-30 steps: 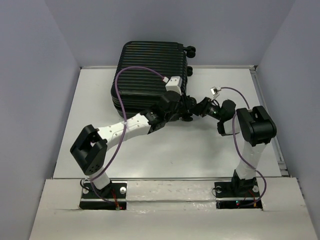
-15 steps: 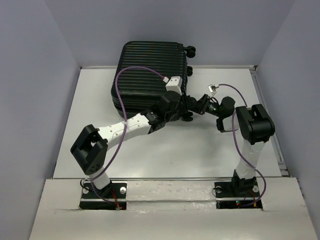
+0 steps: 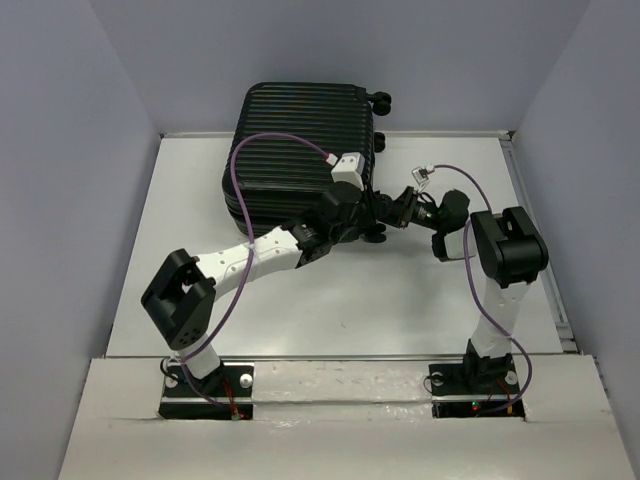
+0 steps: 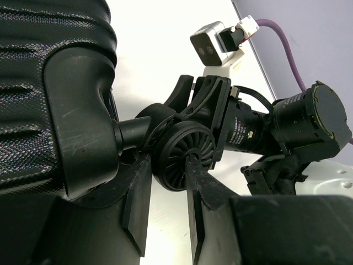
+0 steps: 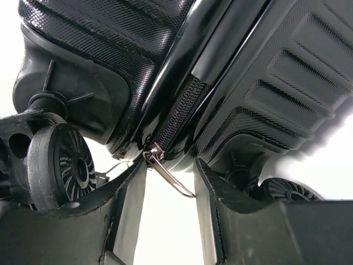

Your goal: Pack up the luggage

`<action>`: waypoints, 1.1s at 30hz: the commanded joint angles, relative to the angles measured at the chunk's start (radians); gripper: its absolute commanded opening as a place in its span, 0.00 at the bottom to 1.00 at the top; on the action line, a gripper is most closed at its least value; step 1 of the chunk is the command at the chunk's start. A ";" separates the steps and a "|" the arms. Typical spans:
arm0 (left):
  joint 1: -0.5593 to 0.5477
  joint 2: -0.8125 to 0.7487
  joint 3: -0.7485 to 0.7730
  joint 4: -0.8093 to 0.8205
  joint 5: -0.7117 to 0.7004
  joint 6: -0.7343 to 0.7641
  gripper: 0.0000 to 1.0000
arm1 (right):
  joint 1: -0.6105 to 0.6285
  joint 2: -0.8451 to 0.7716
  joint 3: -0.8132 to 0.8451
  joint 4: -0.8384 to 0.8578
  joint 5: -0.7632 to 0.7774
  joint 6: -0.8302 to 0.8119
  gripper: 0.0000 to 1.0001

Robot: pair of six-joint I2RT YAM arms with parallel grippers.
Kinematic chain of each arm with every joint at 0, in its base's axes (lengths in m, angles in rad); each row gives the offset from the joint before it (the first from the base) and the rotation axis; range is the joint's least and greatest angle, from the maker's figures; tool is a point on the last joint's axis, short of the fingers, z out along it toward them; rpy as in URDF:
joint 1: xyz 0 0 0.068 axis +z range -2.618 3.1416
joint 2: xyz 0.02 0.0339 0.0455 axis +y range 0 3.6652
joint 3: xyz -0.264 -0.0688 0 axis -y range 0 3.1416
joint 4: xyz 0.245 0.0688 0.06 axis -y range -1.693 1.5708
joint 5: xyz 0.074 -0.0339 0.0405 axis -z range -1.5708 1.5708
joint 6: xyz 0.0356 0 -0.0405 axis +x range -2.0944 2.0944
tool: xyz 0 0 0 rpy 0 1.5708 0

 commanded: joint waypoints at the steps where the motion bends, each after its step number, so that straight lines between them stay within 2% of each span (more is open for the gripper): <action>1: 0.001 0.005 0.041 0.074 -0.005 0.005 0.06 | 0.009 0.009 -0.008 0.420 -0.018 0.007 0.41; 2: 0.001 0.009 0.045 0.074 -0.005 0.008 0.06 | 0.009 0.010 -0.016 0.420 -0.016 0.004 0.31; 5: 0.001 0.015 0.052 0.074 -0.003 0.009 0.06 | 0.009 0.006 -0.028 0.422 -0.006 0.001 0.20; 6: 0.001 0.019 0.058 0.072 -0.001 0.009 0.06 | 0.009 0.003 -0.034 0.420 -0.001 0.001 0.11; 8: 0.002 0.035 0.073 0.074 0.000 0.011 0.06 | 0.009 -0.006 -0.046 0.420 0.010 0.010 0.07; 16: 0.038 0.116 0.203 0.063 0.057 0.008 0.06 | 0.076 -0.114 -0.260 0.420 0.117 -0.047 0.07; 23: 0.042 0.223 0.383 -0.018 0.107 0.017 0.06 | 0.162 -0.225 -0.502 0.420 0.319 -0.120 0.07; 26: 0.047 0.237 0.417 -0.052 0.117 0.026 0.06 | 0.173 -0.278 -0.545 0.387 0.320 -0.142 0.07; 31: 0.059 0.223 0.417 -0.061 0.132 0.029 0.06 | 0.182 -0.475 -0.585 0.067 0.362 -0.261 0.07; 33: 0.061 0.208 0.403 -0.066 0.130 0.037 0.06 | 0.182 -0.625 -0.584 -0.198 0.454 -0.338 0.07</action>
